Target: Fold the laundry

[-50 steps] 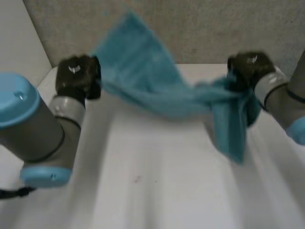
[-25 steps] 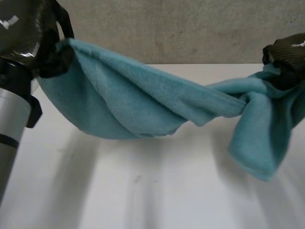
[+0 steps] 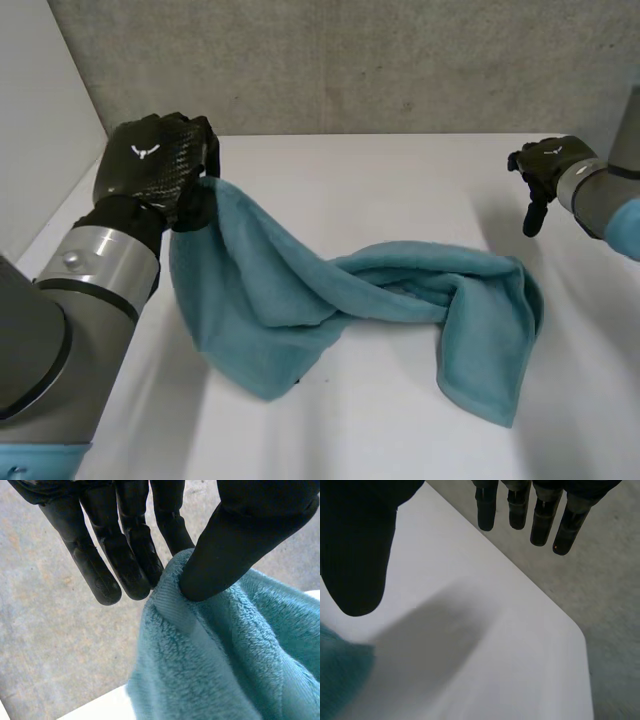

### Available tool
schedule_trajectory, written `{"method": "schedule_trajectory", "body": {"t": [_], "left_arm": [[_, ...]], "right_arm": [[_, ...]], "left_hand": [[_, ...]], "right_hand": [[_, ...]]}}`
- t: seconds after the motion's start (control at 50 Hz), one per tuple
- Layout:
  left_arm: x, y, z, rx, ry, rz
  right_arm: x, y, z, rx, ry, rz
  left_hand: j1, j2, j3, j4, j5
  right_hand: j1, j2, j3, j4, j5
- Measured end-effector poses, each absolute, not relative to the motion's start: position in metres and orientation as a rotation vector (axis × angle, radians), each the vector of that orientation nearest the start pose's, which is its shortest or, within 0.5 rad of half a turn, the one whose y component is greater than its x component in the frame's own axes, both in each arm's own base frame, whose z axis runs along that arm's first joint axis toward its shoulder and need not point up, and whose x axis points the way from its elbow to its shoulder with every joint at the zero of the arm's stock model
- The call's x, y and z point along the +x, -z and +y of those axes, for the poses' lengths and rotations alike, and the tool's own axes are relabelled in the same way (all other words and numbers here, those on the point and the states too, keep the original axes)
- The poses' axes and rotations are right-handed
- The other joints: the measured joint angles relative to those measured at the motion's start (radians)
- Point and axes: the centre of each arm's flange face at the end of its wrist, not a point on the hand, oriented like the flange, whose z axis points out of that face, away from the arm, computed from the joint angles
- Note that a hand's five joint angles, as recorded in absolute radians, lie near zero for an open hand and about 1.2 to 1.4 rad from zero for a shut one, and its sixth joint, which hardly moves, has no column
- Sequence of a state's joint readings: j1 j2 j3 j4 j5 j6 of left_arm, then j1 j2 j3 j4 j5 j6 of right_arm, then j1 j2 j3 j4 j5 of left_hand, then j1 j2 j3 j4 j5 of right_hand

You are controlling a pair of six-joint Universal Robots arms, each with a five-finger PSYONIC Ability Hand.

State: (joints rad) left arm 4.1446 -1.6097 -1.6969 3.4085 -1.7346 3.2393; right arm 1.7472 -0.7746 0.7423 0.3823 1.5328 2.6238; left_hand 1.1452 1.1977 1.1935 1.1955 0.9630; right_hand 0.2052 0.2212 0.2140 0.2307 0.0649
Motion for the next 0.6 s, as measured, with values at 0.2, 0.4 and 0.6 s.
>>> {"method": "schedule_trajectory", "body": {"t": [0.2, 0.4, 0.6], "left_arm": [[-0.273, -0.302, -0.212, 0.521, 2.561, 2.16], [-0.28, -0.356, -0.197, 0.496, 2.772, 2.007], [-0.283, -0.395, -0.172, 0.504, 2.917, 1.913]], "right_arm": [[0.221, -0.246, -0.391, -0.884, 1.954, 2.506], [0.235, -0.282, -0.32, -0.732, 1.879, 2.258], [0.245, -0.264, -0.262, -0.512, 1.502, 2.084]], "left_hand": [[0.0, 0.0, 0.0, 0.0, 0.0], [0.0, 0.0, 0.0, 0.0, 0.0], [0.0, 0.0, 0.0, 0.0, 0.0]], "right_hand": [[0.0, 0.0, 0.0, 0.0, -0.001], [0.0, 0.0, 0.0, 0.0, -0.001], [0.113, 0.142, 0.159, 0.141, 0.124]]}}
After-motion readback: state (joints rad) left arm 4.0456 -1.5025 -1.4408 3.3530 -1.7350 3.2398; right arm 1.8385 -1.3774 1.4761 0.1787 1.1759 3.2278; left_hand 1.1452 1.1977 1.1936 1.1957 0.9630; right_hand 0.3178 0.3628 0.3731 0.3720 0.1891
